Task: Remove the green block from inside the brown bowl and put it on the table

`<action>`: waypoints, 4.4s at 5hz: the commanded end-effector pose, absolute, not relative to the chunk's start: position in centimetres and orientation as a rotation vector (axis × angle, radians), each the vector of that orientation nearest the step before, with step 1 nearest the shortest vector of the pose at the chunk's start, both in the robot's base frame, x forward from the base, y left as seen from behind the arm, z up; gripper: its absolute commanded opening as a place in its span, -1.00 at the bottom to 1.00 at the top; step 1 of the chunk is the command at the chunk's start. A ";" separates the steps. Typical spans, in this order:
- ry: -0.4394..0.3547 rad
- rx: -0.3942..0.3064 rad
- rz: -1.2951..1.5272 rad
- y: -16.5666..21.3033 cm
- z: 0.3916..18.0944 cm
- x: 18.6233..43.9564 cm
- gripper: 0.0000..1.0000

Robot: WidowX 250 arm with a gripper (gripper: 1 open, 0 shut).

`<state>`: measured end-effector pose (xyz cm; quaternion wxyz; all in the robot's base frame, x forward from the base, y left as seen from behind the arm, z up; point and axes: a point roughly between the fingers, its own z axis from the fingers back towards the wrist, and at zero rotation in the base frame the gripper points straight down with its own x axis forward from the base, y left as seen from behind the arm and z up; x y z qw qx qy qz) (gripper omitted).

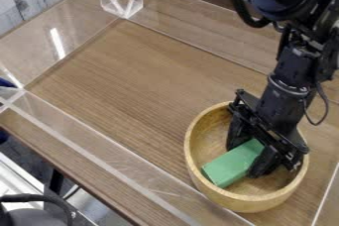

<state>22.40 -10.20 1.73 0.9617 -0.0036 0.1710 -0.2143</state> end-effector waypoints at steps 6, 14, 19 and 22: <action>0.385 -0.017 -0.457 -9.3 2.5 22.3 -1.00; 0.366 -0.084 -0.428 -8.1 3.3 22.5 -1.00; 0.360 -0.121 -0.466 -8.0 3.6 21.0 -1.00; 0.344 -0.094 -0.499 -7.7 3.4 21.1 -1.00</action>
